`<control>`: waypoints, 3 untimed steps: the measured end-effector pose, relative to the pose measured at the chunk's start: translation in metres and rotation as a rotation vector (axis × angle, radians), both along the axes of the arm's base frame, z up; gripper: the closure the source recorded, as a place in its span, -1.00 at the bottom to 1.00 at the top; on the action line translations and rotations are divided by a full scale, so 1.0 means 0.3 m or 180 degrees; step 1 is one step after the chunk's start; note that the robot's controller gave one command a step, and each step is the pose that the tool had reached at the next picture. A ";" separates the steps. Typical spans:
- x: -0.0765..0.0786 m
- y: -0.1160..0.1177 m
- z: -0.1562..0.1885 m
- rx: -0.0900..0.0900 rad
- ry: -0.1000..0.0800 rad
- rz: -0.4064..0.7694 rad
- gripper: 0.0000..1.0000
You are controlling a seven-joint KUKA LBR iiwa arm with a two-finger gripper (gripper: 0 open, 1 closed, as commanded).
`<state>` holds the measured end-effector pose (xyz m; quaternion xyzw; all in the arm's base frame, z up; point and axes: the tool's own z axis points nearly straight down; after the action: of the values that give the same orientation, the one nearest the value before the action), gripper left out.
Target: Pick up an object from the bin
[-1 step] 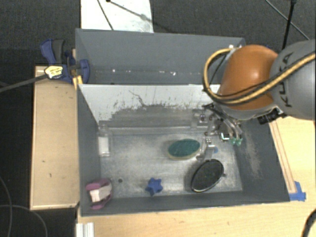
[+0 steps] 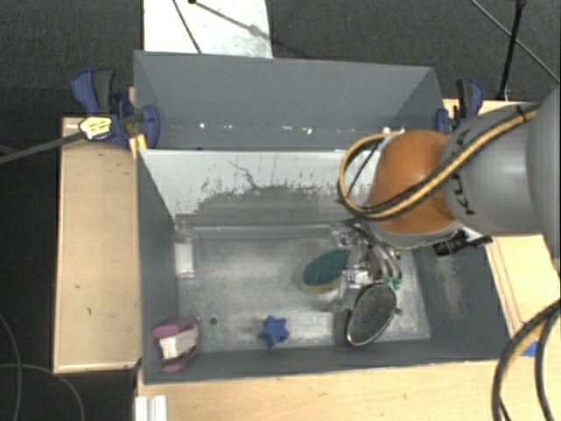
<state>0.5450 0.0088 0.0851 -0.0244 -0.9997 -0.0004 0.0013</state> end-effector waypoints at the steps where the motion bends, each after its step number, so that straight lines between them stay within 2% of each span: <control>1: 0.005 0.000 0.012 -0.0001 -0.0016 0.0001 1.00; 2: 0.008 0.016 0.359 -0.0001 -0.0040 0.0044 1.00; 3: -0.075 -0.013 -0.051 0.0000 -0.0019 0.1484 1.00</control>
Offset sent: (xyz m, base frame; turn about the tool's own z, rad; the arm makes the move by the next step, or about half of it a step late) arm 0.0000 0.0000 0.0000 0.0000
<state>0.5224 0.0050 0.0699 0.2072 -0.9783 -0.0003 -0.0016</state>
